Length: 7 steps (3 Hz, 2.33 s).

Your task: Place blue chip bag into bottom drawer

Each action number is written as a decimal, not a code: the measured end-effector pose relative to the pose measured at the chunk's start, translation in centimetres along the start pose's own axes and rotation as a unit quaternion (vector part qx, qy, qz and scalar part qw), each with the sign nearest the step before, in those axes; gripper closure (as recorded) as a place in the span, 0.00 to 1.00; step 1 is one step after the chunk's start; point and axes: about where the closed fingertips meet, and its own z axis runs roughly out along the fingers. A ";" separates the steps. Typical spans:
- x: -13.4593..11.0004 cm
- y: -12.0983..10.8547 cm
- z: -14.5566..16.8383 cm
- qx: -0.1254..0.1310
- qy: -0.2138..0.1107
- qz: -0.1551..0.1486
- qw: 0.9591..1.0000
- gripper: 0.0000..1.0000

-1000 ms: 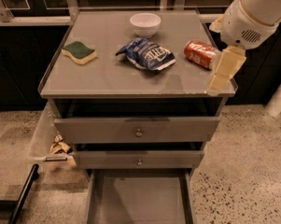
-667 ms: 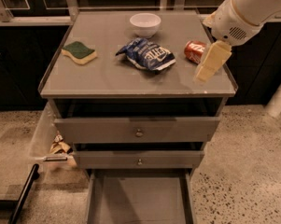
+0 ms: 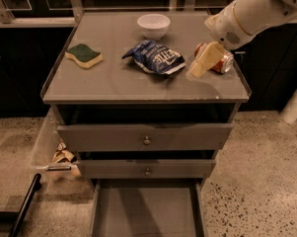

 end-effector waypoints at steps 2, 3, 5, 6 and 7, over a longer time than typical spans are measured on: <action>-0.7 -1.6 3.1 0.003 -0.063 0.023 0.998 0.00; -1.7 -2.6 5.4 0.006 -0.103 0.045 0.994 0.00; -5.4 -4.9 9.9 -0.014 -0.185 0.083 0.979 0.00; -5.6 -5.7 12.7 -0.035 -0.190 0.106 0.976 0.00; -5.7 -6.1 14.9 -0.053 -0.190 0.126 0.972 0.00</action>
Offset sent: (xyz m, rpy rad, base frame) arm 0.0236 0.0104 -0.0105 0.1065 -0.0302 -0.0006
